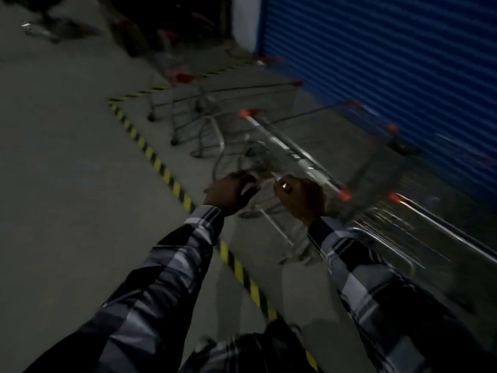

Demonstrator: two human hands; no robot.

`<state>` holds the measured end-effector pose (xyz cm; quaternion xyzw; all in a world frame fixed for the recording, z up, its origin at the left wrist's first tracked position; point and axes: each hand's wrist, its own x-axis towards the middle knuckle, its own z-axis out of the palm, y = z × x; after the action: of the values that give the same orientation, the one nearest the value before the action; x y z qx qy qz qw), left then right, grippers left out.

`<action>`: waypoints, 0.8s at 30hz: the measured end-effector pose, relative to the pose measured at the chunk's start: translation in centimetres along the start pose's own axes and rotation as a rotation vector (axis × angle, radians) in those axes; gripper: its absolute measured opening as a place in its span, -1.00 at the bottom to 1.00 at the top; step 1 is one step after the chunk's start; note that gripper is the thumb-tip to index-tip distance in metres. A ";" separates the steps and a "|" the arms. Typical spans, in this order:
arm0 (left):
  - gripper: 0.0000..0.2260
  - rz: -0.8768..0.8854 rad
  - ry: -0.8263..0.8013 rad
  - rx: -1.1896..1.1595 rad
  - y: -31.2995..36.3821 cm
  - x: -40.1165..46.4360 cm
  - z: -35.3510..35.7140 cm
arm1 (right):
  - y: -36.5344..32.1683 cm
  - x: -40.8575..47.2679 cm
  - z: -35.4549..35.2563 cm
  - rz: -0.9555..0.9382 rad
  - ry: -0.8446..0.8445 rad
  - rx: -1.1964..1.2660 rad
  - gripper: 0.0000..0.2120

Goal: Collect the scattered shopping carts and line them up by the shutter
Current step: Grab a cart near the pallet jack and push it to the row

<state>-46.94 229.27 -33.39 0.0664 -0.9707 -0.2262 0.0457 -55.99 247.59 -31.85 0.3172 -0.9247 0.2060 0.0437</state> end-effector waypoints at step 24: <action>-0.72 -1.456 0.232 -0.120 -52.1 -65.2 -22.0 | -82.3 -6.8 41.4 -1.189 -0.889 0.102 -0.81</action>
<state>25.67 183.20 -40.74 0.7146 -0.6557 -0.2433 -0.0101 1.28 175.80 -42.00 0.8191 -0.5168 0.0426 -0.2454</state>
